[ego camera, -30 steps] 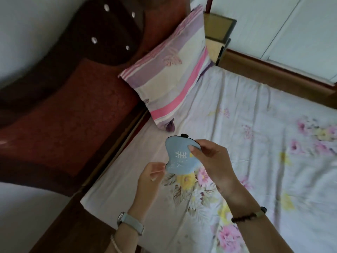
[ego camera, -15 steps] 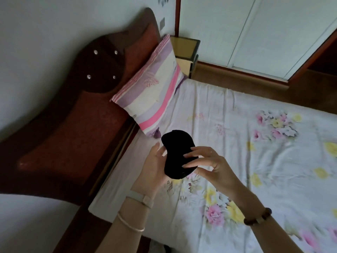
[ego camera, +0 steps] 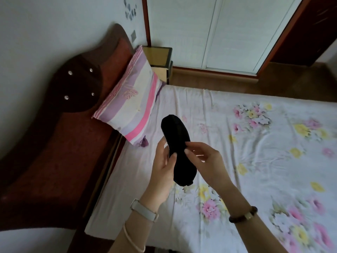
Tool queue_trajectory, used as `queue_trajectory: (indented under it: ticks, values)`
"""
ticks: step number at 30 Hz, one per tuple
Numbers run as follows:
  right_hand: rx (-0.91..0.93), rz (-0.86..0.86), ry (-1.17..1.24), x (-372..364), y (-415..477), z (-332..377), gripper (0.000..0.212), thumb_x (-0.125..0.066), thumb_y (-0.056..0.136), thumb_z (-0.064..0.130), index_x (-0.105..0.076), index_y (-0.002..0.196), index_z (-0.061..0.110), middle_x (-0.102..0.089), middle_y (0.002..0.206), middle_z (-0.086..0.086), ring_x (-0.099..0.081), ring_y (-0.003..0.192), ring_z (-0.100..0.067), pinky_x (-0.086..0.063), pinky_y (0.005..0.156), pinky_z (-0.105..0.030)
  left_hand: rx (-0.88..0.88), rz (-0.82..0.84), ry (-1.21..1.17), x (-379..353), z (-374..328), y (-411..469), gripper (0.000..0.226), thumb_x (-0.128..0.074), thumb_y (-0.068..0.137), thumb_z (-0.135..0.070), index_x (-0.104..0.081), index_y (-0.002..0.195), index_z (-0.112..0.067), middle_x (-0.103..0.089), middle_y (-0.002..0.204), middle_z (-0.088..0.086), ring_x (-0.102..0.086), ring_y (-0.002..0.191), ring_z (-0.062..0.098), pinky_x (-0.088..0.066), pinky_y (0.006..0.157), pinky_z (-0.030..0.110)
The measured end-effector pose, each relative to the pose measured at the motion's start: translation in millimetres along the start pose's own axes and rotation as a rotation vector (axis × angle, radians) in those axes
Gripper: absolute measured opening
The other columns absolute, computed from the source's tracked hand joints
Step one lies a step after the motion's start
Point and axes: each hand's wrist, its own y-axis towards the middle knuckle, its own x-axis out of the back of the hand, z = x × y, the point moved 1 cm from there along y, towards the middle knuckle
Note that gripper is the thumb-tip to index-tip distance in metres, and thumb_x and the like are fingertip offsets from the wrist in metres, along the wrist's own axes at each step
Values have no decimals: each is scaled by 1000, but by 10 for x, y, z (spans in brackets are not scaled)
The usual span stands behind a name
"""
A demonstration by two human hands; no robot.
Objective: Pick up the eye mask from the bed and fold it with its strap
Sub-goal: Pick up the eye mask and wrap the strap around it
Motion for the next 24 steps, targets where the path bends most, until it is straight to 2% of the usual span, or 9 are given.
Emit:
queue_trajectory:
  ticks: [6, 10, 12, 14, 17, 20, 22, 23, 24]
  values:
    - [-31, -127, -48, -139, -91, -33, 31, -84, 75, 15, -75, 104, 21, -74, 84, 7, -68, 72, -3, -54, 69, -12, 7, -14, 16, -41, 32, -37, 52, -39, 103, 1, -37, 148, -26, -58, 142, 7, -57, 130, 24, -42, 111, 52]
    - [-45, -111, -87, -142, -89, -43, 13, -81, 77, 13, -76, 87, 20, -73, 72, 11, -67, 65, -2, -52, 65, -11, 67, -52, -43, 21, 100, -65, 50, -44, 102, -2, -41, 145, -27, -60, 140, 9, -58, 129, 26, -43, 110, 54]
    - [-64, -92, -56, -100, -68, -14, 6, -79, 80, 14, -75, 81, 18, -75, 72, 7, -71, 70, -7, -54, 68, -17, 94, -63, -83, 72, 132, -75, 50, -50, 97, -7, -44, 144, -26, -61, 138, 11, -58, 129, 27, -43, 110, 53]
    - [-79, -78, 12, -22, -37, 60, 5, -79, 81, 14, -76, 84, 12, -77, 76, -2, -74, 76, -17, -58, 73, -26, 107, -76, -122, 152, 143, -70, 54, -54, 92, -10, -44, 144, -21, -62, 137, 11, -58, 129, 29, -43, 109, 53]
    - [-85, -75, 135, 105, 23, 250, 11, -79, 80, 8, -75, 89, 5, -79, 79, -11, -77, 78, -24, -61, 79, -33, 123, -92, -180, 299, 165, -32, 54, -52, 92, 4, -42, 144, -10, -59, 139, 17, -53, 132, 38, -44, 107, 57]
    - [-33, -38, 194, 197, 72, 466, 8, -79, 80, 5, -76, 87, 9, -80, 76, -6, -77, 76, -18, -63, 76, -28, 130, -85, -264, 410, 208, -12, 57, -42, 93, 16, -36, 147, -2, -50, 144, 23, -47, 135, 46, -37, 109, 65]
    - [25, 6, 184, 221, 83, 606, 10, -79, 80, 6, -77, 82, 16, -79, 75, 0, -77, 75, -14, -60, 73, -21, 146, -99, -316, 417, 189, -15, 69, -64, 86, 5, -34, 148, -2, -49, 143, 27, -45, 135, 48, -31, 112, 67]
    - [56, 31, 174, 216, 86, 675, 12, -79, 80, 6, -77, 80, 18, -79, 75, 2, -76, 74, -13, -59, 73, -19, 161, -93, -329, 414, 183, -22, 78, -75, 80, -2, -36, 147, -4, -50, 143, 27, -47, 134, 48, -33, 111, 66]
    - [86, 55, 164, 202, 88, 739, 12, -79, 79, 6, -78, 80, 18, -79, 75, 3, -76, 74, -12, -58, 74, -19, 164, -74, -325, 406, 184, -29, 77, -76, 78, -2, -39, 145, -6, -54, 142, 25, -49, 133, 46, -37, 110, 63]
